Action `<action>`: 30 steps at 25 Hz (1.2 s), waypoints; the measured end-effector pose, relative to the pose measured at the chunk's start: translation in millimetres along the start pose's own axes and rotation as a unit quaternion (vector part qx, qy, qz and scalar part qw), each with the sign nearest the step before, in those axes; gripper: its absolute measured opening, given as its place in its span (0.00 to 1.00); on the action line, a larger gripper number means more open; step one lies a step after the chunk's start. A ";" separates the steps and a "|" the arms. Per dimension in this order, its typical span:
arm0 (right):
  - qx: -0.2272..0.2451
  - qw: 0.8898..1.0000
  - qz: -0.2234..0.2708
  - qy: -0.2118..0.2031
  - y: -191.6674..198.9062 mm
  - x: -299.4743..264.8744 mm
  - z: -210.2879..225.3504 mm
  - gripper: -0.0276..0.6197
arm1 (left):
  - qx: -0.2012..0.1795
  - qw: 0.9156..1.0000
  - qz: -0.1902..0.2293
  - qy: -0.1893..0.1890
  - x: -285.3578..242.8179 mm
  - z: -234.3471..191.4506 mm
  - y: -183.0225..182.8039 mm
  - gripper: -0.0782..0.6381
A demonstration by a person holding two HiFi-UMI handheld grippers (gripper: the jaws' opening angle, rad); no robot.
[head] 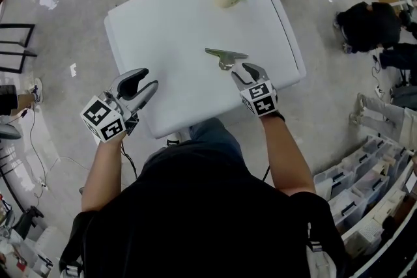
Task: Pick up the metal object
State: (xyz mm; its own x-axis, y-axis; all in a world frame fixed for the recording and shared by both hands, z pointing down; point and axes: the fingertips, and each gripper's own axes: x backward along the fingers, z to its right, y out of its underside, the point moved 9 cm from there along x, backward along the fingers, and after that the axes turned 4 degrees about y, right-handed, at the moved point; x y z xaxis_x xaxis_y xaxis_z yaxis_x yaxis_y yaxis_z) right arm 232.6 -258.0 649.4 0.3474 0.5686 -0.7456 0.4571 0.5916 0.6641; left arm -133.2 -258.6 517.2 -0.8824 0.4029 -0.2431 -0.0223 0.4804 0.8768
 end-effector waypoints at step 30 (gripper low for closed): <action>0.218 0.973 -0.072 0.030 14.5 -71.6 -10.8 0.33 | 0.024 0.999 -0.006 -0.028 4.6 -6.6 12.9 0.36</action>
State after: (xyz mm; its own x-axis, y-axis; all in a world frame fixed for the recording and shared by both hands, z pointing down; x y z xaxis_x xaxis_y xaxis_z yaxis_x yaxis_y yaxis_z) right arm 205.5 -284.0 713.0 0.2122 0.5382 -0.8156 0.8054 0.3764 0.4579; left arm -140.7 -255.7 530.1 -0.8541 0.4398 -0.2778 -0.0088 0.5218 0.8530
